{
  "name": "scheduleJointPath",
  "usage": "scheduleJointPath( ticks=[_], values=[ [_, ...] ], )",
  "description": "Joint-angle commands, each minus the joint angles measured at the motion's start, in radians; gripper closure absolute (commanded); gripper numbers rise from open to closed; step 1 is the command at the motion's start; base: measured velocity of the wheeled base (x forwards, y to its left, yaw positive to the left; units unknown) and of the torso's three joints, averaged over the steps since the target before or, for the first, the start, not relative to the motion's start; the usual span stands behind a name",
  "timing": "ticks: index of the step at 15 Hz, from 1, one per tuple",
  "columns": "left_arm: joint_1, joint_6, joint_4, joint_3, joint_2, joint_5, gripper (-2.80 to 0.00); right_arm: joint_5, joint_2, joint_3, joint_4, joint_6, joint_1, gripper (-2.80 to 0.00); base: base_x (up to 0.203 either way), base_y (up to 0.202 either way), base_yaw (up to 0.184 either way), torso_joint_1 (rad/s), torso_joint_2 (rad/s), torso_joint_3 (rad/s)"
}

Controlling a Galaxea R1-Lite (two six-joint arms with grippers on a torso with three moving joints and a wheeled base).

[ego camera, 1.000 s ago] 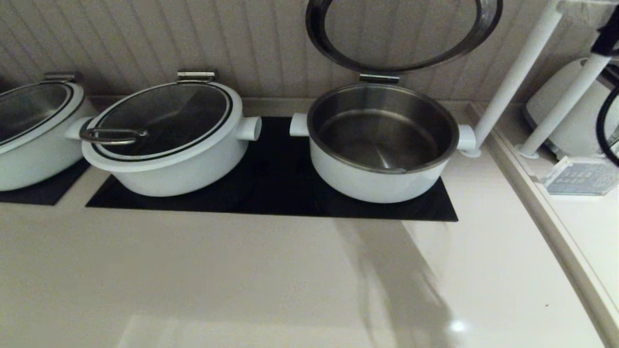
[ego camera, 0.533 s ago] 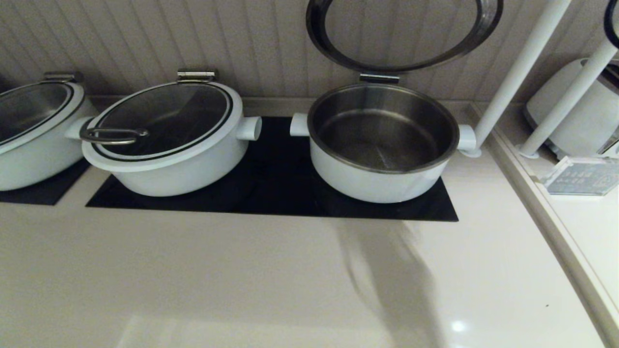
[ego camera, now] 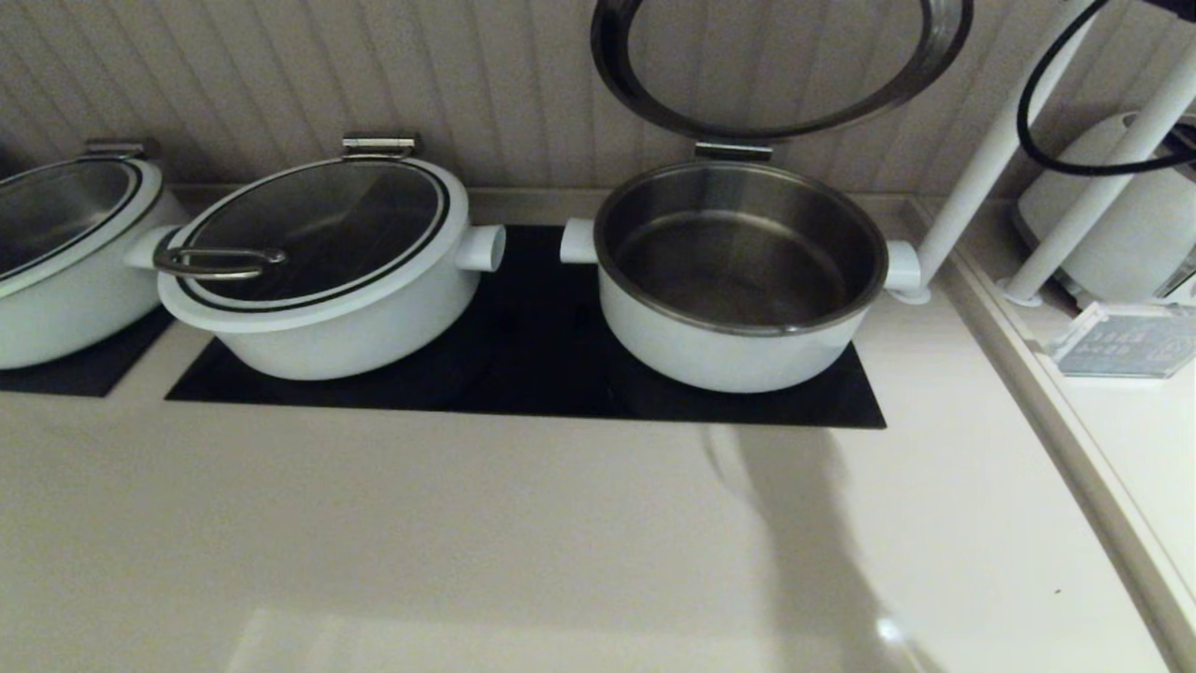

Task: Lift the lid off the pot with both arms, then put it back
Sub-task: Close the pot lid

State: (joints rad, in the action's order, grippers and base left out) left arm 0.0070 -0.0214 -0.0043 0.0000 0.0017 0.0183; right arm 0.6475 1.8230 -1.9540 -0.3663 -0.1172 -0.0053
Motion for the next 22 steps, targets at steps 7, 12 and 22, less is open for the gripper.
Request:
scheduleJointPath(
  ticks=[7,12,22],
  values=[
    [0.001,0.0,0.0,0.0,0.0,0.0,0.0,0.04,0.031,0.056,-0.028,-0.03,0.005,0.0,0.0,0.0,0.0,0.0,0.0,0.0],
    [0.001,0.0,0.0,0.0,0.0,0.0,0.0,0.066,-0.04,0.225,-0.028,-0.078,0.008,0.0,0.0,0.0,0.0,0.0,0.0,0.0],
    [0.001,0.0,0.0,0.0,0.0,0.0,0.0,0.09,-0.158,0.576,-0.169,-0.109,0.03,0.0,0.0,0.0,0.0,0.0,0.0,0.0]
  ],
)
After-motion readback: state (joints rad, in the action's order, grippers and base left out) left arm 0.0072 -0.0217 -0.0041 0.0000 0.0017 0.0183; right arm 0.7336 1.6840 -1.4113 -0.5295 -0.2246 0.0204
